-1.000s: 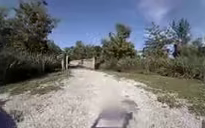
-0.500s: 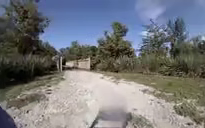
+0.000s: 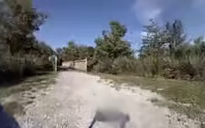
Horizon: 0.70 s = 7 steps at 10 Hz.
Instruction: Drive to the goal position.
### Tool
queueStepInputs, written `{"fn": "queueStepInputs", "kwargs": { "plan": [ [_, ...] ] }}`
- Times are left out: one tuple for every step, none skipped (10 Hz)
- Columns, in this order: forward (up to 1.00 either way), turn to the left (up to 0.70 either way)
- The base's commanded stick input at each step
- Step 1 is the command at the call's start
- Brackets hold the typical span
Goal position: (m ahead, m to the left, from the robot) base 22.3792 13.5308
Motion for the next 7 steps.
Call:
{"fn": "queueStepInputs", "kwargs": {
  "plan": [
    [1.0, 0.11],
    [1.0, 0.0],
    [1.0, 0.27],
    [1.0, 0.27],
    [1.0, 0.27],
    [1.0, 0.27],
    [1.0, 0.27]
  ]
}}
